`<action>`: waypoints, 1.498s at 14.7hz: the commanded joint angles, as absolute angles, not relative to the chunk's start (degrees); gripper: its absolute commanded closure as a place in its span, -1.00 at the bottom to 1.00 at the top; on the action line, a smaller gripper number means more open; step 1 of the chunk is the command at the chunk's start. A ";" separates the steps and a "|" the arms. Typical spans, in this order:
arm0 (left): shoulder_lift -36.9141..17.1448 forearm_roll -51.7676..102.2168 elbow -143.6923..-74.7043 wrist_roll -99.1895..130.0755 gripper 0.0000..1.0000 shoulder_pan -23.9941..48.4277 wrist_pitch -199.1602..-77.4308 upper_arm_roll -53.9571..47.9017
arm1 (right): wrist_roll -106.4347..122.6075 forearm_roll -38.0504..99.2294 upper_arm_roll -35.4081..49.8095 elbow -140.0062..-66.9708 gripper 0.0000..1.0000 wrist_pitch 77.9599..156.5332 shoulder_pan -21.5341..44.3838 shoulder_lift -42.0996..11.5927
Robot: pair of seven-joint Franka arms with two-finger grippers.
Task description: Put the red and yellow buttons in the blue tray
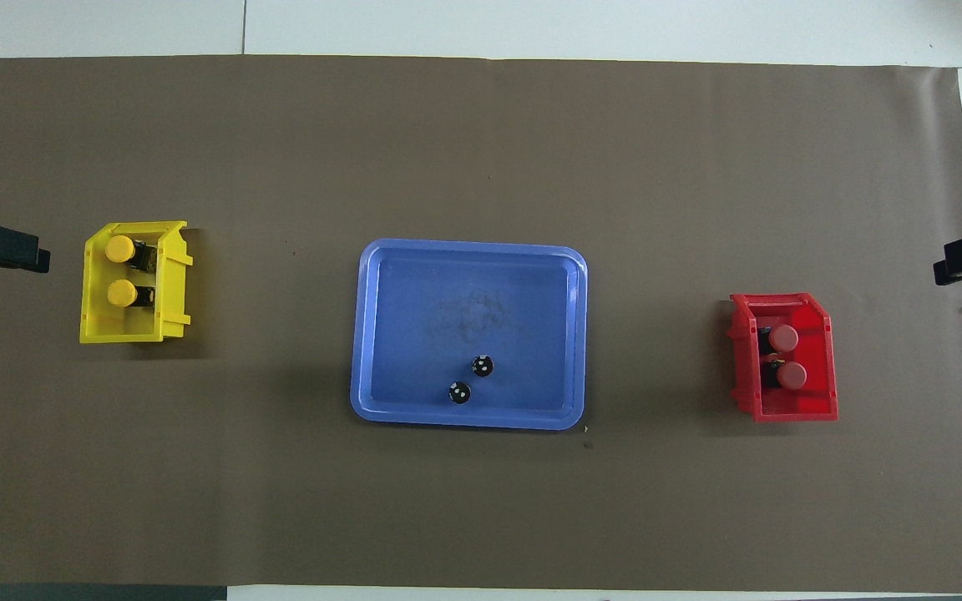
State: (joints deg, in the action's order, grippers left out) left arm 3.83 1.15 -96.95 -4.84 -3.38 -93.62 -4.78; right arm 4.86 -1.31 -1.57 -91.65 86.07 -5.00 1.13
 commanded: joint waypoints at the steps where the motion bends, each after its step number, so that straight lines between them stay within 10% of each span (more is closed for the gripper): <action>1: 4.04 1.76 -96.50 -5.63 -1.00 -3.52 -92.46 -4.66 | 5.45 -0.79 -0.88 -96.75 -1.00 90.86 -5.01 2.89; 10: 3.96 1.76 -96.50 -5.54 -1.00 -3.16 -93.16 -4.66 | 5.54 2.64 -0.35 -121.00 -0.67 115.47 -1.76 4.21; 22: 4.04 1.76 -96.68 -5.54 -1.00 -3.69 -92.99 -4.57 | 9.13 2.64 -0.44 -132.63 -0.24 125.95 -2.46 5.10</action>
State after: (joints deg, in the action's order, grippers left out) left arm 3.83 1.15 -96.95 -4.84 -3.39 -93.63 -4.78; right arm 6.71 1.75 -0.65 -130.34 124.52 -1.88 3.58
